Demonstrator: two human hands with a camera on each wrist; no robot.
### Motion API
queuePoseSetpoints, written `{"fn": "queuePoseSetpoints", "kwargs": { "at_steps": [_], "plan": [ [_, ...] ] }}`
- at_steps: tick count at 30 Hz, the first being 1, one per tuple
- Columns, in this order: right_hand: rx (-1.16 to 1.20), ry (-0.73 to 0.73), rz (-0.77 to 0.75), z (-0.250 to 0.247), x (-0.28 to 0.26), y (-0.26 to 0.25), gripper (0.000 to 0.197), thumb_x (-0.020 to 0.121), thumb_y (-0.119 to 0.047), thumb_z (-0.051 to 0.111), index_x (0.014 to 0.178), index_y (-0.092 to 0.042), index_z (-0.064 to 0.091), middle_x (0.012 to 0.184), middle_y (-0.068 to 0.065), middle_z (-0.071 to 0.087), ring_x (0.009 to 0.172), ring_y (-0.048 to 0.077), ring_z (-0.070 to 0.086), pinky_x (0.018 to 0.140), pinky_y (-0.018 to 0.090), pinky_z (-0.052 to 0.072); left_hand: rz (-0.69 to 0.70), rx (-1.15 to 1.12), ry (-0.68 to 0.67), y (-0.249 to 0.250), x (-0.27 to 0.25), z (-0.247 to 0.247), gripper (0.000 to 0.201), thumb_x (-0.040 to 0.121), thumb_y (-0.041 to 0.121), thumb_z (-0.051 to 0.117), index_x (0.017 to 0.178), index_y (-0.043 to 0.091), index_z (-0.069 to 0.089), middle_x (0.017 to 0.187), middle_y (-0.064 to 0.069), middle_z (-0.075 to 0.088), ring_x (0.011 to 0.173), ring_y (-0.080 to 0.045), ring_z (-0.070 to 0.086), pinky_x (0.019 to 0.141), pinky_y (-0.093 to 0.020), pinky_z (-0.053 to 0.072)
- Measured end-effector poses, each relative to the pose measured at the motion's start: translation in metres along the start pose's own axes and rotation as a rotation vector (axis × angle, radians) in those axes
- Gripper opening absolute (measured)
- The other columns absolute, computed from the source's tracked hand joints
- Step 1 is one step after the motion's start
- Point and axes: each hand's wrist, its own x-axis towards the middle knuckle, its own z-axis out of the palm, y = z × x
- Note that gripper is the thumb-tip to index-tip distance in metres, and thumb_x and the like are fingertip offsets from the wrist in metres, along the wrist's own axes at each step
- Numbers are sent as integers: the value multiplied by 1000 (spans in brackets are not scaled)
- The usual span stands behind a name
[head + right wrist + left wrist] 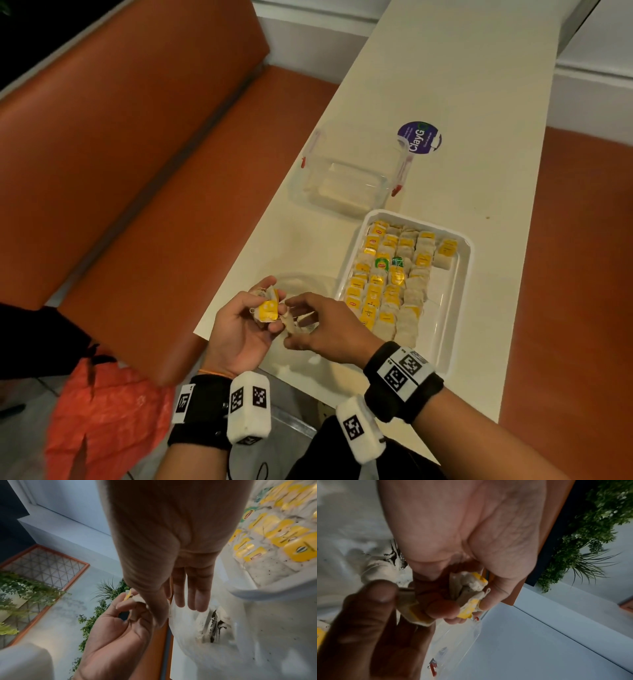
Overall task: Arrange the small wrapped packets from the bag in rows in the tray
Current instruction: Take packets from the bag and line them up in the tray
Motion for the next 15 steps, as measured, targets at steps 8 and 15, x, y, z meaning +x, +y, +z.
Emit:
{"fn": "queuePoseSetpoints", "kwargs": {
  "at_steps": [8,15],
  "plan": [
    [159,53,-26,2,-8,6,16,93,-23,75,108,-19,75,93,-1,77,79,21,77,75,44,65,1,-104,-48,-6,-5,-3,42,76,12,53,115,6,64,97,-18,66,78,-28,59,50,-30,47],
    [380,76,17,-14,-22,9,20,101,-21,68,103,-2,74,95,19,77,86,25,78,76,42,65,-36,-142,9,-19,2,-3,13,92,27,68,93,16,74,92,-9,68,78,-21,70,46,-23,47]
  ]
}}
